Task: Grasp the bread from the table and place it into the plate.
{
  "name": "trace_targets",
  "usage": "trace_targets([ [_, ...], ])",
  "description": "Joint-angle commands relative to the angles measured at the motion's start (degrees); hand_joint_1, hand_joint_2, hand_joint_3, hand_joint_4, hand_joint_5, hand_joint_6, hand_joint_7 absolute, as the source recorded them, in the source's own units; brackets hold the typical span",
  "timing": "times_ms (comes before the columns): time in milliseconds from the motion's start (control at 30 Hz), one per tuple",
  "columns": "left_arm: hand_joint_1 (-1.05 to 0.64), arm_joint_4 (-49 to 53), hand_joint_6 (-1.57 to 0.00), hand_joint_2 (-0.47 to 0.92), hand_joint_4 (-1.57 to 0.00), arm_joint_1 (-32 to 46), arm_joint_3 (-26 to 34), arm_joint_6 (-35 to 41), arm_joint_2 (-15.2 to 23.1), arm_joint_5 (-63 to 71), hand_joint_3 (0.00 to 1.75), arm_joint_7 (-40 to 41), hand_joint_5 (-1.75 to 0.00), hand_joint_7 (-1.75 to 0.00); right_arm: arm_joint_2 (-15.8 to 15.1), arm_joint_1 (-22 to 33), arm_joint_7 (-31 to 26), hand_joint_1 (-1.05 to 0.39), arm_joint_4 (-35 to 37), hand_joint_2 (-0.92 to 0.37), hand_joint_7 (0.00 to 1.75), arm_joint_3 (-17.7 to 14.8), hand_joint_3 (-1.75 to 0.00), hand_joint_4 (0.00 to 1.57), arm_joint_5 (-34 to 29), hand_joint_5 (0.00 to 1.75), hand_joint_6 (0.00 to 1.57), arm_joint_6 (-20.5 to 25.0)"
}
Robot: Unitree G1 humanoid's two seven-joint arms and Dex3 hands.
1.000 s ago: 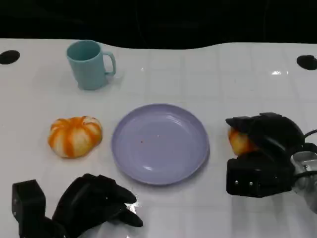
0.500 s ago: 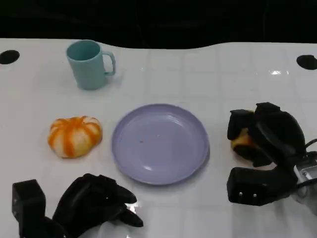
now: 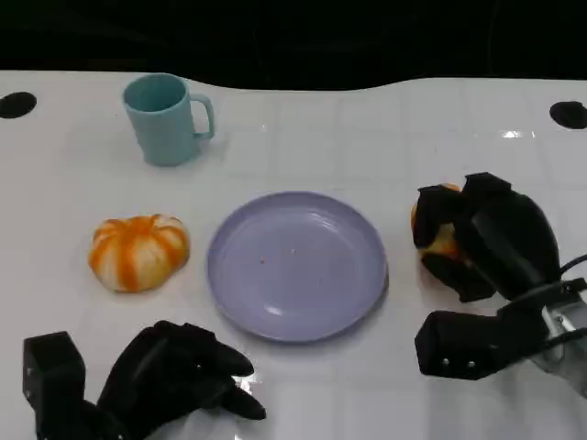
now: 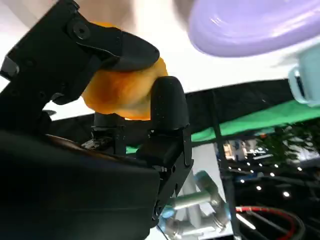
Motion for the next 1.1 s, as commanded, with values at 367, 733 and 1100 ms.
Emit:
trace_targets([
  [367,-1.05,0.9,-1.56,0.74,-1.57,0.17,0.03,-0.95,0.96,0.28,0.0,-0.53,-0.21,-0.01,4.6,-1.2,14.52,-0.18,-10.68,-0.23,1.66,-1.25,-1.52,1.0,4.93,1.75,0.79,-3.91],
  [733,-1.05,-0.01,-1.56,0.74,-1.57,0.71,-0.33,-0.74,1.29,0.54,0.0,-0.44,-0.21,-0.01,10.53,-5.22,22.26,-0.17,-5.95,-0.29,1.71,0.69,-1.48,1.0,5.58,1.75,0.79,-7.94],
  [1100,-1.05,-0.39,-1.57,0.75,-1.57,0.91,-0.64,-0.85,1.21,0.66,0.01,-0.02,-0.21,-0.01,14.57,-7.19,21.9,-0.22,1.57,-0.4,1.67,1.99,-1.36,0.93,4.97,1.75,0.73,-9.52],
])
